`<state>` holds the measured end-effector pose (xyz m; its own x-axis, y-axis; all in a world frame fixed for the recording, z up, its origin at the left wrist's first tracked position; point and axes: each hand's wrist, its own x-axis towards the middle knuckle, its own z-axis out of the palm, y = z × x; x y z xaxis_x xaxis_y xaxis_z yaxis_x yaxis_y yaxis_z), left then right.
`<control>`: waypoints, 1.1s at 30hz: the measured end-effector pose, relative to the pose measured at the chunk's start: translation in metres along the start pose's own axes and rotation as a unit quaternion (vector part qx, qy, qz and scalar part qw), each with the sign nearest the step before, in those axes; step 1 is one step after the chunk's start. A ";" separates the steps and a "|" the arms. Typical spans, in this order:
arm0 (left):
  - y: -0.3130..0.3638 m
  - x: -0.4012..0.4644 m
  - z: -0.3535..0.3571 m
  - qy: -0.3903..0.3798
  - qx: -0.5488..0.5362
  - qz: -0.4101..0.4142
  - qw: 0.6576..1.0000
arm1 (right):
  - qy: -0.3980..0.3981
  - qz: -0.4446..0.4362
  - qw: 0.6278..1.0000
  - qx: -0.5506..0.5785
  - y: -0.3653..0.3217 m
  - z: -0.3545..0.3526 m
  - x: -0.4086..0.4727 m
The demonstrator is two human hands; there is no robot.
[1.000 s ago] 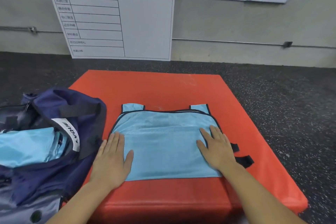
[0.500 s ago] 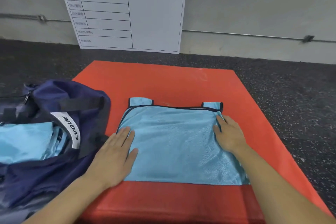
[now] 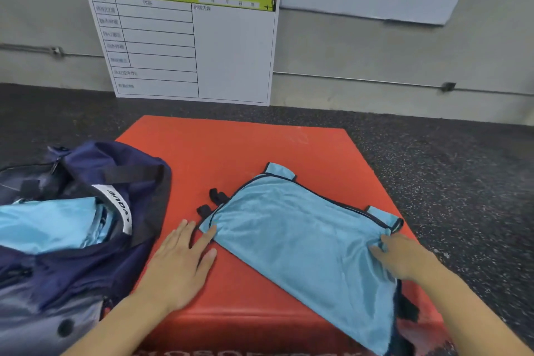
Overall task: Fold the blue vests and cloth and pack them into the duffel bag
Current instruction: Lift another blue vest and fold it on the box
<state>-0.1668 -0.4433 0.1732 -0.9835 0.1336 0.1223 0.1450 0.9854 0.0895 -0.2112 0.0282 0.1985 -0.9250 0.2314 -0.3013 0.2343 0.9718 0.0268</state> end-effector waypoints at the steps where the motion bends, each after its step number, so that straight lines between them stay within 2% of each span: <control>1: 0.003 -0.003 -0.001 -0.007 -0.002 -0.011 1.000 | -0.013 0.003 1.000 -0.011 -0.001 -0.002 -0.012; 3: 0.009 -0.009 -0.003 -0.030 -0.005 -0.026 0.999 | -0.002 0.014 0.999 -0.046 -0.004 -0.005 -0.032; 5: 0.013 -0.015 -0.005 -0.045 -0.003 -0.032 0.998 | 0.055 -0.001 0.995 -0.079 -0.018 -0.011 -0.048; 7: 0.018 -0.021 -0.009 -0.079 -0.008 -0.029 0.996 | 0.095 -0.090 0.990 -0.050 -0.045 -0.020 -0.059; 11: 0.029 -0.022 -0.013 -0.059 -0.011 0.013 0.998 | 0.032 -0.305 0.950 0.049 -0.111 -0.011 -0.067; 15: 0.025 -0.003 -0.020 -0.110 -0.033 0.019 0.993 | -0.003 -0.395 0.918 0.030 -0.184 0.003 -0.080; 19: 0.005 0.020 -0.019 -0.097 -0.040 0.005 0.994 | 0.042 -0.396 0.917 -0.025 -0.239 0.024 -0.086; 26: -0.019 0.052 -0.013 -0.106 -0.051 0.002 0.993 | 0.114 -0.414 0.903 -0.002 -0.289 0.042 -0.071; 30: -0.022 0.066 -0.017 -0.114 -0.067 -0.009 0.991 | 0.152 -0.344 0.926 0.000 -0.308 0.053 -0.054; 33: -0.025 0.070 -0.018 -0.113 -0.084 -0.020 0.990 | 0.122 -0.329 0.936 0.029 -0.322 0.039 -0.031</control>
<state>-0.2368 -0.4601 0.1976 -0.9853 0.1334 -0.1069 0.1025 0.9616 0.2546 -0.2463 -0.2934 0.1625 -0.9136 -0.4066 -0.0073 -0.4015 0.9047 -0.1427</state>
